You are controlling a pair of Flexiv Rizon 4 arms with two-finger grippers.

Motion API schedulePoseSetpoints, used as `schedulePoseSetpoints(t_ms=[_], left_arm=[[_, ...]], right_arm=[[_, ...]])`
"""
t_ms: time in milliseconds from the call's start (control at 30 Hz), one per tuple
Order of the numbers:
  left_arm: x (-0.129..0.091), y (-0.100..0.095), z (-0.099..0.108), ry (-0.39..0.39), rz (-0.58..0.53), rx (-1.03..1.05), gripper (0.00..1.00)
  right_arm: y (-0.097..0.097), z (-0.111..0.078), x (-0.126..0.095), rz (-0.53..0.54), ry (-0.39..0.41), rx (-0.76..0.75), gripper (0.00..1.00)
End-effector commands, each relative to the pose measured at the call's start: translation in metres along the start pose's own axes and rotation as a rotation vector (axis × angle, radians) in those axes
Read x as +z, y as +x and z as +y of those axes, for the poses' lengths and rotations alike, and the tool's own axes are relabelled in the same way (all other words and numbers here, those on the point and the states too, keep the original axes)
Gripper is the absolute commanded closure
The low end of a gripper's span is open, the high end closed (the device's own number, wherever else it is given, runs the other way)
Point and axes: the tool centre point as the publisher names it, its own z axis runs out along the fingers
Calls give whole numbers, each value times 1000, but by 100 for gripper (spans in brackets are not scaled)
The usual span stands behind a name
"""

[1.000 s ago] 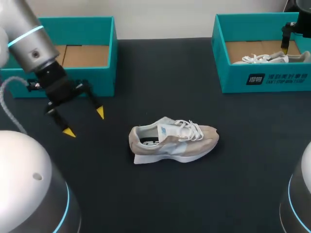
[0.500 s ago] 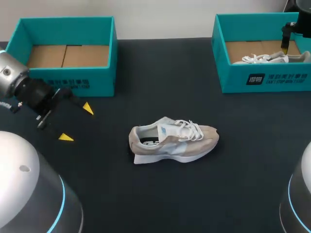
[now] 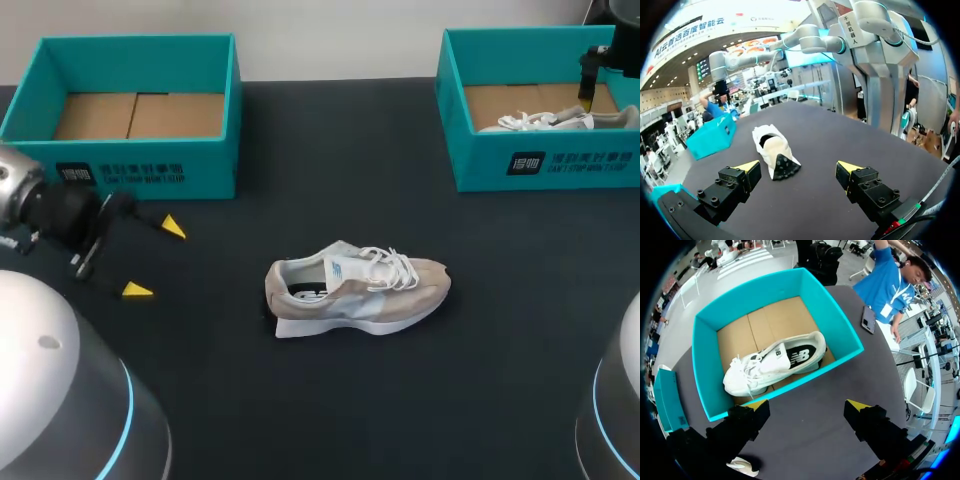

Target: Take the shoe out of the shoebox, open the shoe tongue, remove and reinsert the insole, then place the shoe into the shoebox

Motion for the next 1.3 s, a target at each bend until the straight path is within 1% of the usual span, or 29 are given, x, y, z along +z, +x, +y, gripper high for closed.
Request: schedulePoseSetpoints(t_ms=[33, 167, 200, 267, 367, 467, 533, 700, 833, 967, 1033, 1300], left_arm=[[7, 20, 13, 38, -164, -79, 0], [11, 26, 24, 61, -214, -85, 0], [12, 28, 27, 90, -242, -88, 0], [14, 29, 34, 95, -266, -96, 0], [17, 30, 42, 125, -286, -140, 0], [20, 31, 50, 132, -322, -198, 0], [22, 32, 56, 100, -331, -213, 0], [24, 33, 66, 85, -379, -276, 0], [24, 31, 71, 86, -427, -306, 0], [25, 31, 74, 78, -434, -318, 0], [26, 31, 76, 97, -419, -312, 0], [26, 31, 76, 97, -419, -312, 0]], right_arm=[[0, -1, 0, 2, -2, 1, 0], [0, -1, 0, 2, -2, 1, 0], [0, -1, 0, 2, -2, 1, 0], [0, -1, 0, 2, -2, 1, 0], [0, -1, 0, 2, -2, 1, 0], [0, -1, 0, 2, -2, 1, 0], [0, -1, 0, 2, -2, 1, 0], [0, -1, 0, 2, -2, 1, 0], [0, -1, 0, 2, -2, 1, 0], [0, -1, 0, 2, -2, 1, 0], [0, -1, 0, 2, -2, 1, 0], [0, -1, 0, 2, -2, 1, 0]])
